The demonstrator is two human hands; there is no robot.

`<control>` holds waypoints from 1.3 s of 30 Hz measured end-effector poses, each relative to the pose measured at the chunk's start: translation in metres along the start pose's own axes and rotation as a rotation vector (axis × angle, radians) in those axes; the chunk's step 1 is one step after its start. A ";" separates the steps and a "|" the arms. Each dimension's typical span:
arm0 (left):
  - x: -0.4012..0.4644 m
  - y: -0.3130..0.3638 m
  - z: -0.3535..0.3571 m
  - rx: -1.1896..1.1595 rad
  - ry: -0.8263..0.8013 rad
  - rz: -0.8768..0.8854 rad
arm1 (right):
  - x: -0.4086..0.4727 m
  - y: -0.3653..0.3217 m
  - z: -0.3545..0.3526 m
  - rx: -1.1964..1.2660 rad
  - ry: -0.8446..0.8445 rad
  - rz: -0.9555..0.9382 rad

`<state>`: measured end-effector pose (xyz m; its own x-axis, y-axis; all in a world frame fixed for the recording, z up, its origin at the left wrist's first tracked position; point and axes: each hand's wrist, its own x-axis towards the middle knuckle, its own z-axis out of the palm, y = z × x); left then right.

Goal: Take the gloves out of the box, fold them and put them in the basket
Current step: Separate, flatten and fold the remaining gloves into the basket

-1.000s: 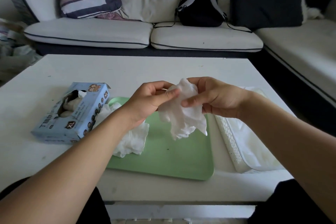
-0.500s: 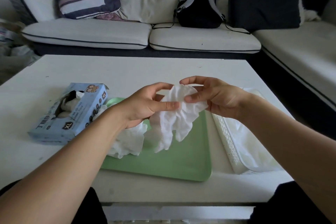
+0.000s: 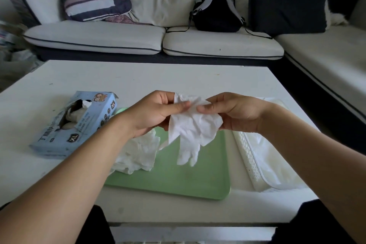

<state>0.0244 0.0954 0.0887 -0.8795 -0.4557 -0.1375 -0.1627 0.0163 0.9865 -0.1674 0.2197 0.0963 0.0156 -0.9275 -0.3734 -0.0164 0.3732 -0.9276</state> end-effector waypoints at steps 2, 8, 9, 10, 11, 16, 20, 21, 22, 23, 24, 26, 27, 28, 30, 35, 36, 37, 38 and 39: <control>-0.001 0.001 -0.006 0.001 -0.030 0.008 | 0.000 -0.001 0.001 0.028 0.024 -0.048; -0.001 0.001 -0.010 -0.043 -0.046 0.053 | -0.003 -0.002 0.005 0.144 0.082 -0.194; 0.000 0.001 -0.011 -0.041 -0.037 0.071 | -0.003 -0.001 0.005 0.160 0.075 -0.187; 0.001 0.000 -0.012 -0.035 -0.027 0.092 | -0.003 -0.001 0.006 0.175 0.073 -0.173; 0.002 0.000 -0.013 -0.029 -0.015 0.106 | -0.002 -0.001 0.006 0.185 0.078 -0.153; 0.001 -0.001 -0.016 -0.050 -0.021 0.148 | -0.004 -0.002 0.008 0.250 0.040 -0.006; -0.001 0.001 -0.011 0.004 -0.058 0.102 | -0.001 0.003 0.008 0.300 -0.028 0.046; 0.001 -0.002 -0.009 0.040 -0.032 0.090 | 0.002 0.005 0.007 0.302 -0.019 0.057; 0.006 -0.007 -0.009 0.073 0.014 0.075 | 0.006 0.007 0.006 0.298 0.011 0.073; 0.009 -0.010 -0.008 0.099 0.065 0.048 | 0.010 0.010 0.005 0.285 0.063 0.095; 0.013 -0.017 -0.009 0.130 0.114 0.012 | 0.014 0.013 0.004 0.265 0.131 0.120; 0.019 -0.027 -0.010 0.198 0.180 -0.059 | 0.022 0.019 0.004 0.209 0.253 0.145; 0.022 -0.030 -0.010 0.214 0.217 -0.072 | 0.025 0.020 0.004 0.176 0.301 0.127; 0.024 -0.031 -0.010 0.207 0.267 -0.055 | 0.028 0.019 0.005 0.154 0.350 0.073; 0.029 -0.027 -0.011 0.157 0.393 0.065 | 0.031 0.011 0.004 0.141 0.445 -0.158; 0.022 -0.001 -0.008 0.203 0.426 0.461 | 0.011 -0.012 0.001 -0.078 0.509 -0.656; 0.017 0.002 -0.009 0.225 0.395 0.500 | 0.006 -0.012 0.001 -0.142 0.497 -0.662; 0.014 0.001 -0.011 0.258 0.348 0.516 | 0.002 -0.009 0.000 -0.221 0.485 -0.632; 0.012 -0.002 -0.014 0.316 0.303 0.496 | 0.001 -0.004 -0.001 -0.310 0.460 -0.571; 0.012 -0.009 -0.018 0.401 0.254 0.442 | 0.001 0.002 -0.002 -0.394 0.429 -0.496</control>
<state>0.0230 0.0738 0.0794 -0.7767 -0.5254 0.3474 -0.0075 0.5592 0.8290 -0.1695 0.2192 0.0935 -0.2747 -0.9412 0.1967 -0.4651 -0.0490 -0.8839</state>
